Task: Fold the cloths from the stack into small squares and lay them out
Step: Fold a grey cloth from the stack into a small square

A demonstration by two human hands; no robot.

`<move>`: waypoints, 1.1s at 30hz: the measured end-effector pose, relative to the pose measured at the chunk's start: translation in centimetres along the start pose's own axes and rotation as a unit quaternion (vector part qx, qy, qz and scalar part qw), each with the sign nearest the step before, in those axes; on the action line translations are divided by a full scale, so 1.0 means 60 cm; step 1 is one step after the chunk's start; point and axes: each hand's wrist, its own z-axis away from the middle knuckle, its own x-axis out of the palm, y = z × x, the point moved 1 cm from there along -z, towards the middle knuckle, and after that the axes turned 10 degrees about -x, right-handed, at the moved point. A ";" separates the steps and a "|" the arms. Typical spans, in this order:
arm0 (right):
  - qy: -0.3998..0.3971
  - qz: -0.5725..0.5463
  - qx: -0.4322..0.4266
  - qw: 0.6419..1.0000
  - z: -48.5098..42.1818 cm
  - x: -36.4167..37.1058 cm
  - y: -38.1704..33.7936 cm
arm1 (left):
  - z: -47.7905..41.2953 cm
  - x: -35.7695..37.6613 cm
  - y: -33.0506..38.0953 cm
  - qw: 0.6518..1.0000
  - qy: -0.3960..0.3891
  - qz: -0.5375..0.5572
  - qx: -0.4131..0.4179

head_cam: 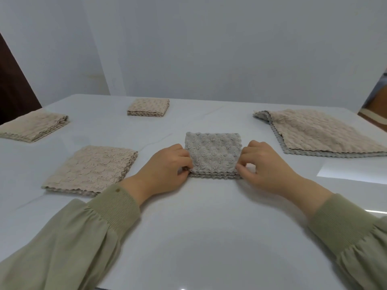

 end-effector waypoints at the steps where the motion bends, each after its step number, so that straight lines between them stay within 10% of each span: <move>1: 0.032 -0.009 0.018 0.999 -0.013 -0.009 -0.004 | -0.001 0.002 0.000 1.000 -0.001 0.005 -0.004; 5: 0.126 -0.043 0.102 0.986 -0.097 -0.029 -0.025 | -0.004 0.005 -0.002 1.000 0.001 0.011 -0.011; 11: -0.178 0.044 0.179 0.967 -0.125 0.099 -0.007 | -0.002 0.003 0.000 0.998 -0.011 0.043 -0.037; 20: -0.182 0.026 0.201 0.962 -0.113 0.105 -0.011 | -0.103 0.032 -0.034 0.834 0.044 0.251 -0.490; 33: -0.210 0.033 0.237 0.948 -0.110 0.103 -0.010 | -0.126 0.066 -0.033 0.866 0.062 0.127 -0.479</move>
